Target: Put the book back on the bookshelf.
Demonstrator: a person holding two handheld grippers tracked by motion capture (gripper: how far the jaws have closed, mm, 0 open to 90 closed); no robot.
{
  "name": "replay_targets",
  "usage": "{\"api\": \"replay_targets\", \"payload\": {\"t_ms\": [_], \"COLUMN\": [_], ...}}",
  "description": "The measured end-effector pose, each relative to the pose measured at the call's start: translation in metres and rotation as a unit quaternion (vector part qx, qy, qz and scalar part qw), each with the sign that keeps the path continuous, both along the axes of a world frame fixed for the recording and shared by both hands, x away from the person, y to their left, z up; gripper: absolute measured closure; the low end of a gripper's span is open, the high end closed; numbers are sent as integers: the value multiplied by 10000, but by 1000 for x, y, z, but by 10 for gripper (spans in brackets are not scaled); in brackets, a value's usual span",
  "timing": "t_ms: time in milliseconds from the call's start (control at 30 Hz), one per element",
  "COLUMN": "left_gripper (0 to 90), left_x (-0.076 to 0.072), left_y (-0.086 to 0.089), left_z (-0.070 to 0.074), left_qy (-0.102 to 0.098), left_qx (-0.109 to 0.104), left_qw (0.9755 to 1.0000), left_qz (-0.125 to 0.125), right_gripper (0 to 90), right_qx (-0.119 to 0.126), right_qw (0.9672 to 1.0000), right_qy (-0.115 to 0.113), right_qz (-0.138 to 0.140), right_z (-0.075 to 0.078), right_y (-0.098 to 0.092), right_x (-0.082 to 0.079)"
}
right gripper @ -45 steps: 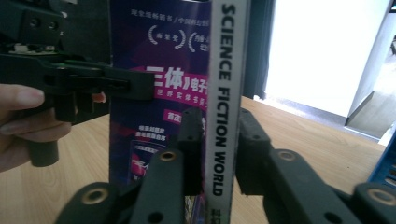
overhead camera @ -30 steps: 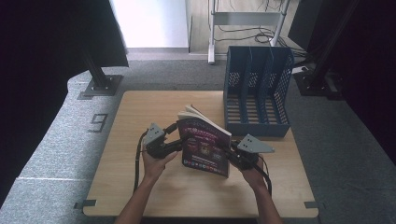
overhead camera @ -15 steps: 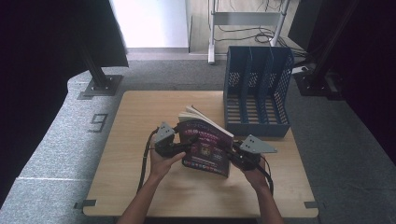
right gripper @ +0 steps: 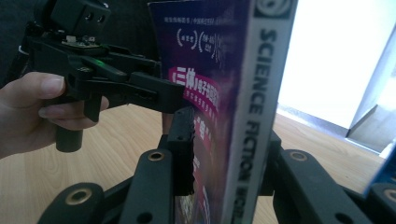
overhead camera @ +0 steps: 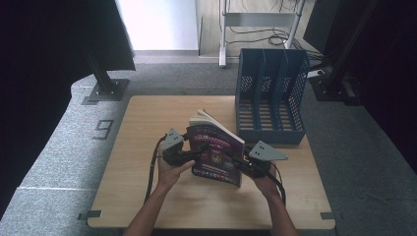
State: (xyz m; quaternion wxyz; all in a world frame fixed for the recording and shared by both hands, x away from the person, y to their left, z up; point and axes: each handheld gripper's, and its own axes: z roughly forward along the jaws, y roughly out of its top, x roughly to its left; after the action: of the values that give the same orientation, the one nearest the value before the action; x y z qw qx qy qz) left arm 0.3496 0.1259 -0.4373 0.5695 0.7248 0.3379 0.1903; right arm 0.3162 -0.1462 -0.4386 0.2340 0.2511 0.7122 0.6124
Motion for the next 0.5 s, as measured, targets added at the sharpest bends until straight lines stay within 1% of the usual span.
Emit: {"api": "replay_targets", "payload": {"t_ms": [133, 200, 233, 300, 400, 500], "left_gripper": [267, 271, 272, 272, 272, 280], "left_x": [-2, -3, -3, -3, -3, -4], "left_y": [0, 0, 0, 0, 0, 1], "left_z": [0, 1, 1, 1, 1, 1], "left_qy": [-37, -40, -37, -35, -39, -41], "left_qx": [-15, -17, -25, -44, -34, -37], "left_qw": [10000, 10000, 10000, 10000, 10000, 10000], "left_qz": [0, -3, -10, -16, -24, -52], "right_gripper": [682, 696, 730, 741, 789, 805], "right_qx": [-77, -60, -86, -90, -64, -70], "right_qw": [10000, 10000, 10000, 9999, 10000, 9999], "right_qy": [-28, -32, -46, -52, -26, -6], "right_qz": [43, 46, 6, -18, -64, -118], "right_z": [1, 2, 2, 2, 2, 2], "right_y": [7, 9, 10, 10, 9, 8], "right_x": [0, 0, 0, 0, 1, 1]}}
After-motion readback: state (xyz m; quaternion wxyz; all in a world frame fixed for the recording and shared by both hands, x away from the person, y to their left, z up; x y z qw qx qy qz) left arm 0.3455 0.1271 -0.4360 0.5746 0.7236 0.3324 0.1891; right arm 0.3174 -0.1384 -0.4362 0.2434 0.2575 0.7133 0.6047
